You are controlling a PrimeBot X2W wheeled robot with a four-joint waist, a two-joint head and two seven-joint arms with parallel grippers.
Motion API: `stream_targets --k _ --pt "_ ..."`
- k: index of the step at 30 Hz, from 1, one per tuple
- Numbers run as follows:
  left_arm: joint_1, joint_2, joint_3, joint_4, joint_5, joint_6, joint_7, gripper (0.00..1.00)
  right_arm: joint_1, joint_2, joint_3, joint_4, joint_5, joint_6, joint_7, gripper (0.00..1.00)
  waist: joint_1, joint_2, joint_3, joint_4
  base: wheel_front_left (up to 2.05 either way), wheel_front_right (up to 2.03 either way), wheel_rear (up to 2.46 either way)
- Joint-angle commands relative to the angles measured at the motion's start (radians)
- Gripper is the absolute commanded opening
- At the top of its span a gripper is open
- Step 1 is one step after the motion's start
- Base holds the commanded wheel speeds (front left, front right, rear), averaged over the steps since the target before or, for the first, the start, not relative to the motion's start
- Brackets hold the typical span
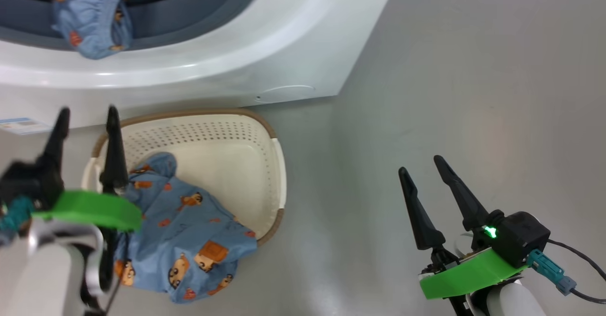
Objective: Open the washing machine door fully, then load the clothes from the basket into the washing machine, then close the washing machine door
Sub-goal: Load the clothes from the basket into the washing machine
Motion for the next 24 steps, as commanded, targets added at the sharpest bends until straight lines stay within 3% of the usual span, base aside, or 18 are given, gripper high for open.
stream_targets --k 1,14,24 --pt "-0.053 0.044 0.036 -0.006 0.01 -0.003 0.02 1.0 -0.011 0.001 0.029 -0.025 0.014 0.006 -0.005 1.0 0.0 0.0 0.023 -0.032 0.0 0.0 0.0" --pt "-0.281 0.118 0.012 0.128 0.061 -0.002 0.15 1.0 -0.03 0.001 0.051 -0.028 0.048 0.006 -0.005 1.0 0.0 0.0 0.064 -0.085 0.0 0.0 0.0" --pt "-0.403 0.162 -0.017 0.297 0.109 -0.004 0.166 1.0 -0.044 0.001 0.062 -0.03 0.055 0.006 -0.005 1.0 0.0 0.0 0.094 -0.108 0.0 0.0 0.0"
